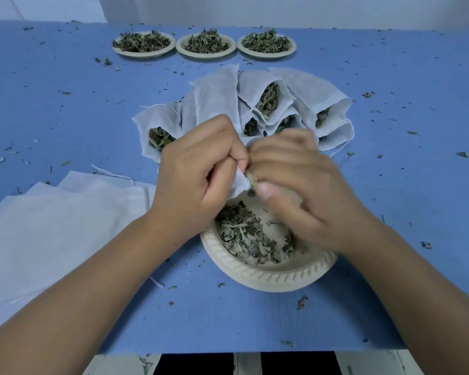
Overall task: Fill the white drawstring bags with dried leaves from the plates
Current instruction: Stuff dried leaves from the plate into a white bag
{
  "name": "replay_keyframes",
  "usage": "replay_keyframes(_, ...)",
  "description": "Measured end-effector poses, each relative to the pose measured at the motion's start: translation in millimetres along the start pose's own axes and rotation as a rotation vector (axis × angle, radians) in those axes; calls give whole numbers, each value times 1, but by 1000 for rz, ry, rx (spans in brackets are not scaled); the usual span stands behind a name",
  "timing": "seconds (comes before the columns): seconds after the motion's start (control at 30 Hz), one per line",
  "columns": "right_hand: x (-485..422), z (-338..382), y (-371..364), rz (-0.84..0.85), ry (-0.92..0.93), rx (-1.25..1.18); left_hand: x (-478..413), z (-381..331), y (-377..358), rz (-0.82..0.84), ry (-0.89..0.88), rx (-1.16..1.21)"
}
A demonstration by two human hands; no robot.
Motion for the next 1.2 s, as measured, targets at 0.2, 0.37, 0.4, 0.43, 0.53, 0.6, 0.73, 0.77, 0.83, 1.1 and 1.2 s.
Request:
replay_keyframes(0.2, 2, -12, 0, 88, -84, -19, -1, 2, 2, -12, 6, -5)
replay_keyframes(0.37, 0, -14, 24, -154, -92, -102, 0, 2, 3, -38, 18, -27)
replay_keyframes(0.4, 0, -16, 26, -160, -104, -146, 0, 2, 4, -43, 20, -30)
replay_keyframes(0.43, -1, -19, 27, -123, -131, -198, 0, 3, 5, -48, 24, -34)
replay_keyframes(0.53, -1, -26, 6, 314, -268, -279, 0, 5, 8, -64, 40, -47)
replay_keyframes(0.6, 8, -27, -17, 608, -323, -193, 0, 5, 8, -68, 49, -45)
replay_keyframes(0.73, 9, -20, -34, 650, -280, -143, 0, 5, 8, -62, 45, -33)
replay_keyframes(0.77, 8, -21, -33, 624, -287, -144, 0, 5, 7, -59, 45, -33)
replay_keyframes(0.83, 6, -24, -28, 557, -289, -127, -1, 4, 7, -52, 51, -35)
replay_keyframes(1.1, 0, -31, 13, 270, -330, -477, -1, 4, 7, -46, 48, -30)
replay_keyframes(1.2, -3, -29, 26, 66, -259, -624, -1, 3, 5, -27, 41, -27)
Point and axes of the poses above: each hand's wrist, its own x-axis away from the middle knuckle, its own y-axis out of the back of the hand, z = x × y, the point moved 6 cm from there along -x, towards the middle knuckle, and after that the axes turned 11 degrees about -y, right-handed, at the moved point
